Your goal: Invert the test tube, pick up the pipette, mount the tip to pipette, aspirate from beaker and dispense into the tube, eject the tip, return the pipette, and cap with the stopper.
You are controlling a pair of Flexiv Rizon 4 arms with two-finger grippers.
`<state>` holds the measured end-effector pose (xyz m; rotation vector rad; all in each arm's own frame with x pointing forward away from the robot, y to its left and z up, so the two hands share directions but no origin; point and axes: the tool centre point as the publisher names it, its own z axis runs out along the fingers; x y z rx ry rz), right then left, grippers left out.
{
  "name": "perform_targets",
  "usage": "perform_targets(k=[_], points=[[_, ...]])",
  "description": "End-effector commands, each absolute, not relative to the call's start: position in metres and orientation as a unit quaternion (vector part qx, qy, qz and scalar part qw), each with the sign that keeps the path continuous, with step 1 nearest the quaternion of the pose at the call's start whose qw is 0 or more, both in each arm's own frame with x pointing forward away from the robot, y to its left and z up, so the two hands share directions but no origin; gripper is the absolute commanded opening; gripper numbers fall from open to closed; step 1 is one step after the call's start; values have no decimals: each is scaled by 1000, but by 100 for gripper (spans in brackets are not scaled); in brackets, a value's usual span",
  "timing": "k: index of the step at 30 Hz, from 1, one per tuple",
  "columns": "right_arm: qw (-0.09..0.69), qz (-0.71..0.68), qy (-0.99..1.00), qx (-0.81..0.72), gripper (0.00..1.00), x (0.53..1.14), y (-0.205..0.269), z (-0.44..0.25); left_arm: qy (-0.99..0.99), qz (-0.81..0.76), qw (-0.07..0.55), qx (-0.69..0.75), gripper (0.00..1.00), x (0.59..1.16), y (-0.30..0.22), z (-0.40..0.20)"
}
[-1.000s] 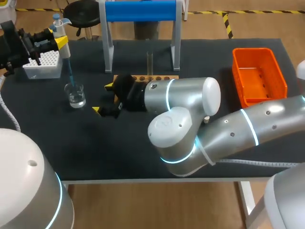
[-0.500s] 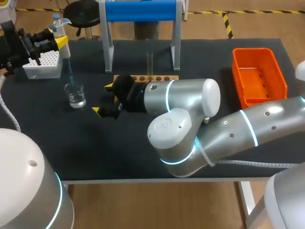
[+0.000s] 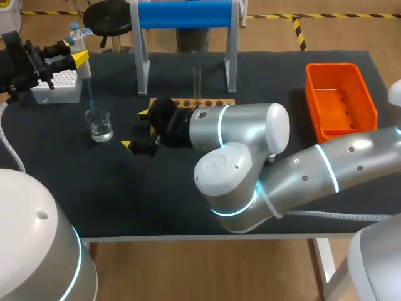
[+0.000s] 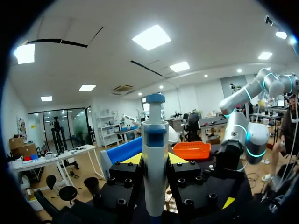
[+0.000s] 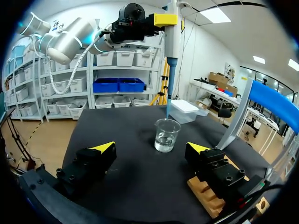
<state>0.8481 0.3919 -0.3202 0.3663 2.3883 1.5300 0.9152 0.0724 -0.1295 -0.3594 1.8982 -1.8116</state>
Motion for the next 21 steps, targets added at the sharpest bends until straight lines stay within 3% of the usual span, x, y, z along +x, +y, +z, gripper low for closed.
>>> perform_targets(k=[1,21], points=[[142,530,826,128,100,847,394,-322,694,-666,244,-126,0,923,74,-138],[142,530,826,128,100,847,394,-322,690,-672,234,-130,0,931,73,-179]])
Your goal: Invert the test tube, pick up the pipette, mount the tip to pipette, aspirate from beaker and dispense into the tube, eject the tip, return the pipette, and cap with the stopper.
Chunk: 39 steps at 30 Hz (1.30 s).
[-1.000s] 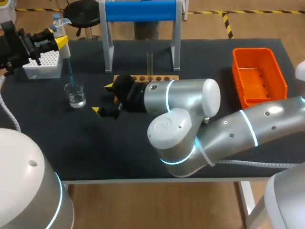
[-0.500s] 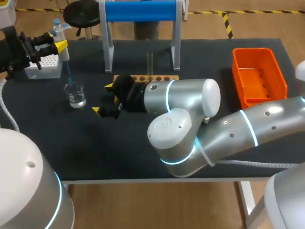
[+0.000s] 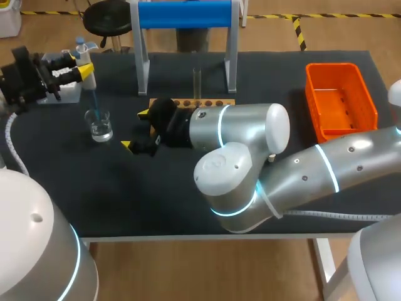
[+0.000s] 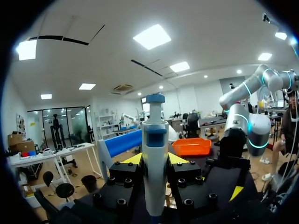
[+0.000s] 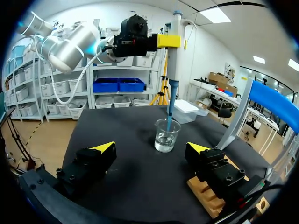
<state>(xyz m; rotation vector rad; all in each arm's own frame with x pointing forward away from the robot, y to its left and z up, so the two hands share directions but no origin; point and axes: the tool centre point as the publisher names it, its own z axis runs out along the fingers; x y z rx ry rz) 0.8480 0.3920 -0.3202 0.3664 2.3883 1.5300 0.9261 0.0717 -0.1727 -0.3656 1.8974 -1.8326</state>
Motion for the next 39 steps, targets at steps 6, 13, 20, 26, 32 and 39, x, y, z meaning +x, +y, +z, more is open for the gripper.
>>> perform_targets(k=[6,13,20,26,32,39], points=[[142,530,826,128,100,847,394,-322,688,-674,234,-133,0,932,74,-186],[142,530,826,128,100,847,394,-322,688,-674,230,-139,0,932,76,-193],[142,530,826,128,100,847,394,-322,689,-673,227,-143,0,933,77,-197],[142,530,826,128,100,847,394,-322,688,-674,226,-147,0,934,78,-199],[142,530,826,128,100,847,394,-322,688,-674,223,-151,0,935,79,-201],[142,530,826,128,100,847,394,-322,684,-676,223,-159,0,935,80,-203]])
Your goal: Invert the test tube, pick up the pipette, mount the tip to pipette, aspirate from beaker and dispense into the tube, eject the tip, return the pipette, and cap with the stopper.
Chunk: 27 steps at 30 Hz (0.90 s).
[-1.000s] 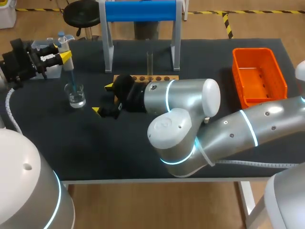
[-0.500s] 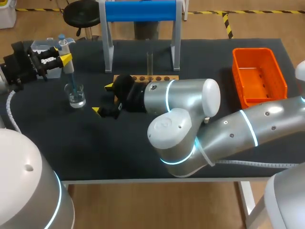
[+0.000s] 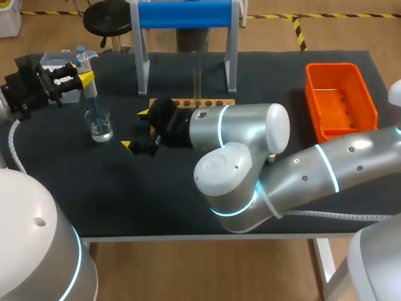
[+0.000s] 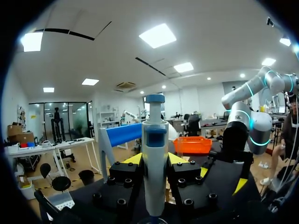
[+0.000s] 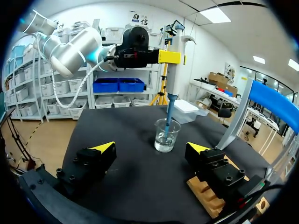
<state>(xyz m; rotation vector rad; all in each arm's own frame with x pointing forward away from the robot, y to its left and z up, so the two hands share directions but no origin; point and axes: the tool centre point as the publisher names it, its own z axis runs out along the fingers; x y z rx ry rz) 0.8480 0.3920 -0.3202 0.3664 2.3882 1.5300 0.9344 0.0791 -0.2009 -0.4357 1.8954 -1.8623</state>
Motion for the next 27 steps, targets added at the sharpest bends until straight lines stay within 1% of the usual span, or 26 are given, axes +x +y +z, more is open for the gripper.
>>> perform_targets(k=[1,13,21,27], points=[[142,530,826,128,100,847,394,-322,684,-676,223,-159,0,935,80,-203],[142,530,826,128,100,847,394,-322,684,-676,223,-159,0,935,80,-203],[128,541,825,98,100,842,380,-284,684,-676,223,-159,0,935,80,-203],[116,550,825,54,100,846,366,-241,684,-676,223,-159,0,935,80,-203]])
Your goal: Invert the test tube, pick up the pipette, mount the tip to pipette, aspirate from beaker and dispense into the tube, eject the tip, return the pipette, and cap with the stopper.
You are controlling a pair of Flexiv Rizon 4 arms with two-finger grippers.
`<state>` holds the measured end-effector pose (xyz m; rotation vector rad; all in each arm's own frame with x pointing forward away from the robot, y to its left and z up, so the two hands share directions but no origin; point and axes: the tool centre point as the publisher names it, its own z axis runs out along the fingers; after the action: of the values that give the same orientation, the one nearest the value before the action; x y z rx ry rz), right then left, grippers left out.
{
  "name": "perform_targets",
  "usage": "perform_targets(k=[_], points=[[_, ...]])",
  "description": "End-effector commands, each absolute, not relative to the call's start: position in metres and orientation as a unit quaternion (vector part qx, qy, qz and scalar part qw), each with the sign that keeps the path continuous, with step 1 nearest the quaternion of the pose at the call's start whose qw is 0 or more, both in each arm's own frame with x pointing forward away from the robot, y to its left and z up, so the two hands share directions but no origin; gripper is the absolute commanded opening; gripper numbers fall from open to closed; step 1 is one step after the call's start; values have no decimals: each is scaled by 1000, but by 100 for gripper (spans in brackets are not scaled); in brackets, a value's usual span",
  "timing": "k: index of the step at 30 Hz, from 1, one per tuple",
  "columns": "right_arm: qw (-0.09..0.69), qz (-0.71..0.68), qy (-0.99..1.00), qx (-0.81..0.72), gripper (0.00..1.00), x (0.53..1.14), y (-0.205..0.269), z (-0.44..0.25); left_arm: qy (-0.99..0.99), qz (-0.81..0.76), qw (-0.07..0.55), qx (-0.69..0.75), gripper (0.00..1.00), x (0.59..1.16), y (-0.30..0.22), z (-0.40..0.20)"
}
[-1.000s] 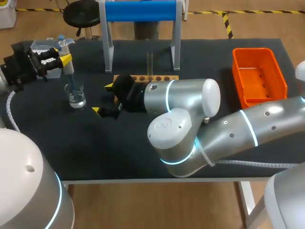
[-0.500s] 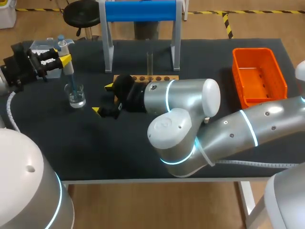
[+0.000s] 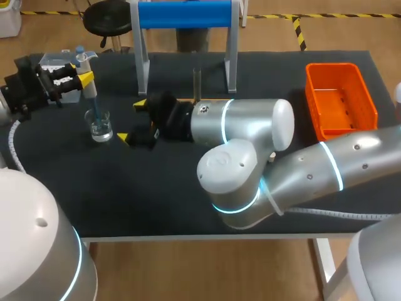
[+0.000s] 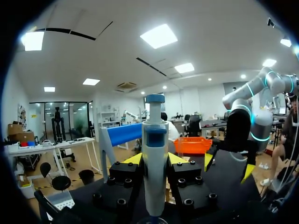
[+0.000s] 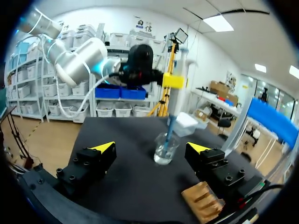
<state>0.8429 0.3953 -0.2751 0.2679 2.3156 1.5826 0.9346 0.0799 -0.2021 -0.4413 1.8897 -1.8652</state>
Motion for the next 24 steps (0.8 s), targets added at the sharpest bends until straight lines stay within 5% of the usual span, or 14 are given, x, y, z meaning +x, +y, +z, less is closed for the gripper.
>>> perform_targets(k=[1,24], points=[[112,554,824,43,100,846,365,-234,684,-676,223,-159,0,935,80,-203],[0,599,793,-113,100,856,375,-143,684,-676,223,-159,0,935,80,-203]])
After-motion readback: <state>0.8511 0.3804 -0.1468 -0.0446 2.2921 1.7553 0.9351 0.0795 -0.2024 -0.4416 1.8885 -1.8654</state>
